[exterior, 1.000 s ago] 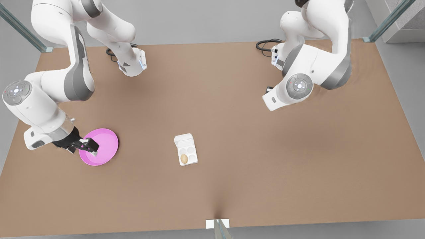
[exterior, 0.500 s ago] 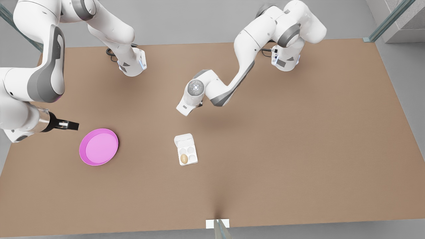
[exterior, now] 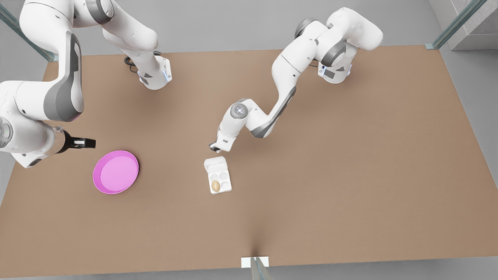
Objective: Pack egg into the box and close the box lid
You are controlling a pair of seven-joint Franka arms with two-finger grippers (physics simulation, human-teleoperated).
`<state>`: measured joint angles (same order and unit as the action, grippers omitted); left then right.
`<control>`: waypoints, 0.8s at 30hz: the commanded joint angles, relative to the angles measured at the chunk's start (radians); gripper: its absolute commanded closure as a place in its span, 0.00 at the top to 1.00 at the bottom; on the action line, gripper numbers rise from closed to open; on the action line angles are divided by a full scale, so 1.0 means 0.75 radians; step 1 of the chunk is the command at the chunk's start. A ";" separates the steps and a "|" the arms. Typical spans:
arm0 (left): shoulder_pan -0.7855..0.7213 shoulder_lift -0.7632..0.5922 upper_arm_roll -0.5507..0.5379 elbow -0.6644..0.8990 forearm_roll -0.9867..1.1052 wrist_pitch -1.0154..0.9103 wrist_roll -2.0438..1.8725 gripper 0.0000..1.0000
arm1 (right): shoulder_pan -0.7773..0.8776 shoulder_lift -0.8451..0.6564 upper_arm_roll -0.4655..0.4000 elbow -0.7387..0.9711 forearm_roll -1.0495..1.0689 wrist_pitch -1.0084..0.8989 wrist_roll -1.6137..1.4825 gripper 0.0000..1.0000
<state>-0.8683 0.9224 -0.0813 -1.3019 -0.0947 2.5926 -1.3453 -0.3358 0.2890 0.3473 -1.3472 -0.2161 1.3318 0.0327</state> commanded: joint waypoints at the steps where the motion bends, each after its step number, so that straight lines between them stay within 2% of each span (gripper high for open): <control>1: 0.002 -0.003 0.000 0.012 0.008 0.084 -0.293 0.21 | 0.000 -0.001 0.001 0.001 -0.006 -0.025 -0.080 1.00; 24: 0.188 -0.025 -0.004 0.087 0.008 0.076 -0.225 0.21 | 0.051 0.003 -0.001 -0.001 -0.039 -0.039 -0.078 1.00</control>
<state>-0.7286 0.9070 -0.0840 -1.2378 -0.0892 2.6523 -1.4830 -0.2976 0.2927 0.3462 -1.3488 -0.2447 1.3056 -0.0121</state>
